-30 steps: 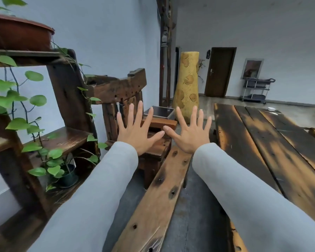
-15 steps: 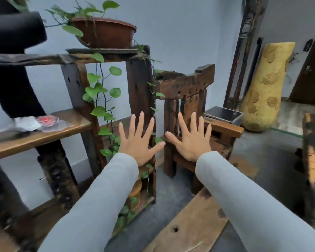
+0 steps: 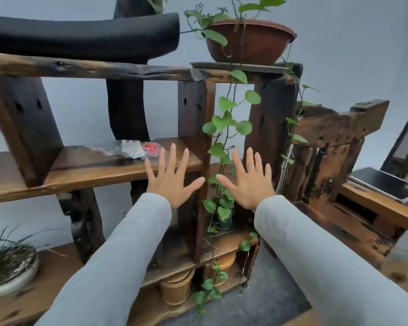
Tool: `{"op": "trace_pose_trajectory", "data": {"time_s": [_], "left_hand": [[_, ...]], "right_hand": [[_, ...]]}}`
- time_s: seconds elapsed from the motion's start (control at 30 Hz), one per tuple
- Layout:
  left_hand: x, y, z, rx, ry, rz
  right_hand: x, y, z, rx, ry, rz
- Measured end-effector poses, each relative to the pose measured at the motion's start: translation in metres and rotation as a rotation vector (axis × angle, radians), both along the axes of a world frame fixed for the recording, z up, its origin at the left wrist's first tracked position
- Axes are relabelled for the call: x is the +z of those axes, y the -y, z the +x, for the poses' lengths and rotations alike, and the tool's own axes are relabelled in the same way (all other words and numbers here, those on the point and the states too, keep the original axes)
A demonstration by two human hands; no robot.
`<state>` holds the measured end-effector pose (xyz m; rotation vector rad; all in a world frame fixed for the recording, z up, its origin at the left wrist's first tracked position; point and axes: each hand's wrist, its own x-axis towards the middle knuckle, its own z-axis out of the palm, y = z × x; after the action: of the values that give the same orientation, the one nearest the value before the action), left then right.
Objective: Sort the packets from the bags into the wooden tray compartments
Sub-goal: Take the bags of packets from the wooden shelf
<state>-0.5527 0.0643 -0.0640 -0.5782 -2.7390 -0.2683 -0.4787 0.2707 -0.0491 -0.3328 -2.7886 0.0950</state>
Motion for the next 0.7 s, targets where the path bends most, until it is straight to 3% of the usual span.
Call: {"op": "trace_pose_trajectory", "data": {"time_s": [0.33,0.7], "left_hand": [[-0.017,0.073,-0.071,0.137,0.001,-0.013],[-0.032,0.095,-0.091,0.243,0.02,0.001]], "right_hand": [[-0.018,0.087,-0.103,0.224,0.055,-0.021],[-0.041,0.125,-0.175,0.36,0.12,-0.013]]}}
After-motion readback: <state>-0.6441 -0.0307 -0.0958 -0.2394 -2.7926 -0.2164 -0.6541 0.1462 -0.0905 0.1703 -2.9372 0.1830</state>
